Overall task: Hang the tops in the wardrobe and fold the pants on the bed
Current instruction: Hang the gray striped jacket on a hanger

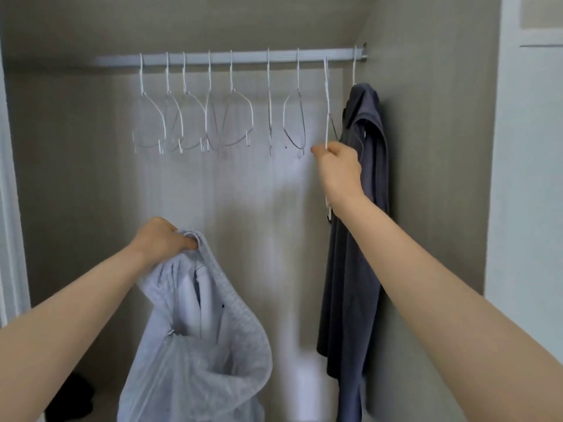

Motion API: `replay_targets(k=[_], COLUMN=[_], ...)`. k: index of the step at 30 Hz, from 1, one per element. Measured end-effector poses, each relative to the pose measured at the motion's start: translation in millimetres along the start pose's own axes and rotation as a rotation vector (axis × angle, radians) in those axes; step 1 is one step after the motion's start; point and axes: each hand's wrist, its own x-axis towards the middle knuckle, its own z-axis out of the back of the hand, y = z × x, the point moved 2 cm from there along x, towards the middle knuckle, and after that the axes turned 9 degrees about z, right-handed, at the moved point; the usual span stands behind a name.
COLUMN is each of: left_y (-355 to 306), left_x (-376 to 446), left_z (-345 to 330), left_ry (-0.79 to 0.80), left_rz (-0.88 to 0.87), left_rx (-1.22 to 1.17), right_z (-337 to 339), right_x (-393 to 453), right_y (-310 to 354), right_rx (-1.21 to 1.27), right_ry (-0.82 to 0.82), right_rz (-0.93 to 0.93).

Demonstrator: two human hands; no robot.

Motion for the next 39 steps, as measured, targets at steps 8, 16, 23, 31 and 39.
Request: replay_targets(k=[8, 16, 23, 31, 39], left_y=[34, 75, 114, 145, 137], left_x=[0, -16, -13, -13, -22], left_z=[-19, -18, 0, 8, 5], left_ry=[0.014, 0.090, 0.001, -0.072, -0.090], left_rz=[0.133, 0.250, 0.256, 0.267, 0.161], left_rx=[-0.141, -0.185, -0.041, 0.022, 0.137], right_z=[8, 22, 40, 47, 53], right_x=[-115, -163, -165, -169, -170], right_y=[-48, -52, -49, -47, -59], right_rx=[0.071, 0.652, 0.901, 0.941, 0.837], right_ry=[0.256, 0.871, 1.024, 1.186, 1.231], right_rz=[-0.332, -0.743, -0.648, -0.767, -0.788])
